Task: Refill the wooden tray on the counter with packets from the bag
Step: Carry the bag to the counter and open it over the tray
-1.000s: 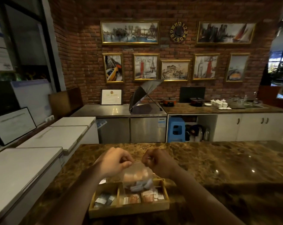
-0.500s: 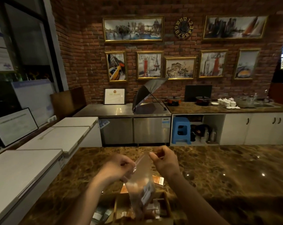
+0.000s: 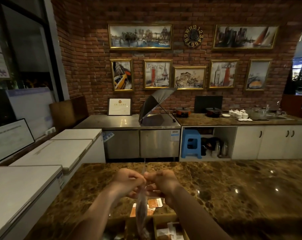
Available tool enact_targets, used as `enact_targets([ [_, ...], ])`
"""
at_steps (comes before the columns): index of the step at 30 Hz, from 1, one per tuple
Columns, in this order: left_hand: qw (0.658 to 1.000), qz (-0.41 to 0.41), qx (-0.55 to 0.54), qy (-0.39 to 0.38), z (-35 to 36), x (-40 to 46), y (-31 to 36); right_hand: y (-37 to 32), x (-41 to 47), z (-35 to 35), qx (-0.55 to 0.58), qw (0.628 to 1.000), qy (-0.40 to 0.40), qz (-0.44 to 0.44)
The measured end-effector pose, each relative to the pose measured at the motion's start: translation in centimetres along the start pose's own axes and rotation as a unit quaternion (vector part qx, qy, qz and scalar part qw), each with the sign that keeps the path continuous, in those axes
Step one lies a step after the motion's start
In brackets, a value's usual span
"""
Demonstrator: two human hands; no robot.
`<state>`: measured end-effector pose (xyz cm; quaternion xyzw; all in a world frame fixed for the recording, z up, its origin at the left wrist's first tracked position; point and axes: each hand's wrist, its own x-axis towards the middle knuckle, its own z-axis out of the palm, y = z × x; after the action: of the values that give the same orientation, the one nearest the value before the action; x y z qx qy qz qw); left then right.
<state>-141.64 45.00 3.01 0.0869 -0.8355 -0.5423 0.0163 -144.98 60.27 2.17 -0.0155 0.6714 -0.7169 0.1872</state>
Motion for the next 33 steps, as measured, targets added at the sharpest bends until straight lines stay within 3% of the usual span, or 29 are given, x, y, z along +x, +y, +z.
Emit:
enact_targets([
  [8,0.999,-0.024,-0.044,0.003,0.1,0.4,-0.3,0.4,0.6,-0.1,0.058,0.998,0.008,0.035],
  [15,1.0,-0.015,-0.012,0.002,0.1,1.0,-0.4,0.1,0.6,0.4,0.003,0.999,0.048,0.016],
  [25,0.992,-0.039,-0.12,-0.005,-0.1,0.5,-1.1,0.4,1.1,-0.5,0.034,0.997,-0.014,0.071],
  [33,0.991,-0.06,-0.115,0.018,0.5,0.9,-1.5,0.3,1.4,0.8,-0.172,0.984,0.048,0.002],
])
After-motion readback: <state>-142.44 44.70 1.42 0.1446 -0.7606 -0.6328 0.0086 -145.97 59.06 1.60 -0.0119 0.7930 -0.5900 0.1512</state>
